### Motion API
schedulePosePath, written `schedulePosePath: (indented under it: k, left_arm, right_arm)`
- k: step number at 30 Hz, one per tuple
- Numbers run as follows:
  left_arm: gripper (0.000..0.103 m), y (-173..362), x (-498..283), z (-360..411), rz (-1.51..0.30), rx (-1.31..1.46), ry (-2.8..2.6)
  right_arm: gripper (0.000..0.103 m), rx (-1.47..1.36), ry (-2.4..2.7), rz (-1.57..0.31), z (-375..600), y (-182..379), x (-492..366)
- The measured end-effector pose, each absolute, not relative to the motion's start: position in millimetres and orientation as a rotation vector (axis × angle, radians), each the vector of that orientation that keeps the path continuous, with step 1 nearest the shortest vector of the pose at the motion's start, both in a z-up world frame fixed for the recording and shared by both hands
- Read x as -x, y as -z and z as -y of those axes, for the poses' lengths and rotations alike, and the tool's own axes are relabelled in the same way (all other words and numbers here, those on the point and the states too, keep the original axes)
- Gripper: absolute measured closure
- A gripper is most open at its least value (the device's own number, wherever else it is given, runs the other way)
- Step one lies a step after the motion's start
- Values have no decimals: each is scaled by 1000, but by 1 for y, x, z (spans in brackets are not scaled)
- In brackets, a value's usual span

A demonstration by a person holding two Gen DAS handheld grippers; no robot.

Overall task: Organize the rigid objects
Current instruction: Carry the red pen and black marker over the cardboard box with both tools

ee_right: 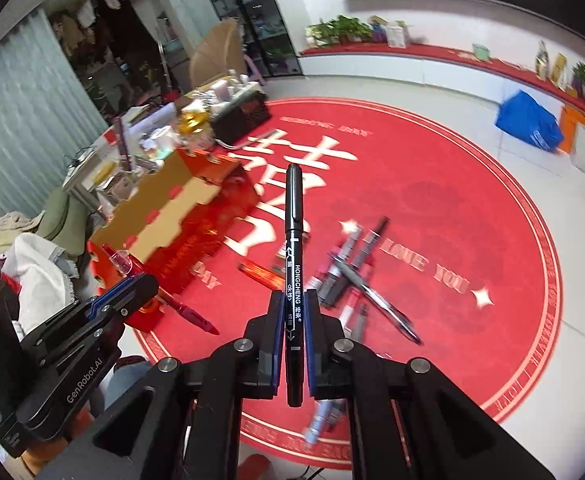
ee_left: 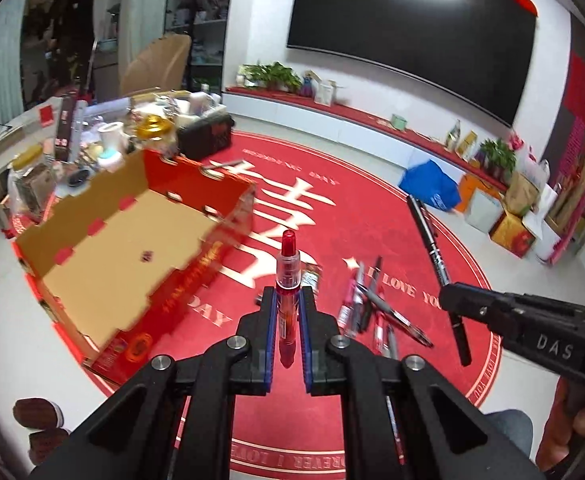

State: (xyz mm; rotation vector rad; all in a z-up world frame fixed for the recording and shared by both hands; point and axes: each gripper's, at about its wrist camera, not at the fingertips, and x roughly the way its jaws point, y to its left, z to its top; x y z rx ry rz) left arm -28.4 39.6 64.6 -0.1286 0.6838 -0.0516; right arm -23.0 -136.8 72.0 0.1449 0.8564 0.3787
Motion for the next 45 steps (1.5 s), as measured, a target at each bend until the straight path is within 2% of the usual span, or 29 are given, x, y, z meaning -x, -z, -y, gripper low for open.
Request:
schedulePosePath:
  k: [14,26,34,45]
  left_arm:
    - [92,-95,23,-118,-608,166,-145]
    - [92,-94,-2,-197,-595,209,-306]
    - [92,-81,-25,-217,-627,210,-354]
    - [92,-60,-42,-217,-679,219,-353]
  right_arm:
    - [93,-54,-502,-822,40,-98,-7]
    - [93,7,-621,-792,-46,-113,-46]
    - [93,23,-640,-823,-84,-102,-79]
    - [93,23,-609,-871,-86,-79,-97]
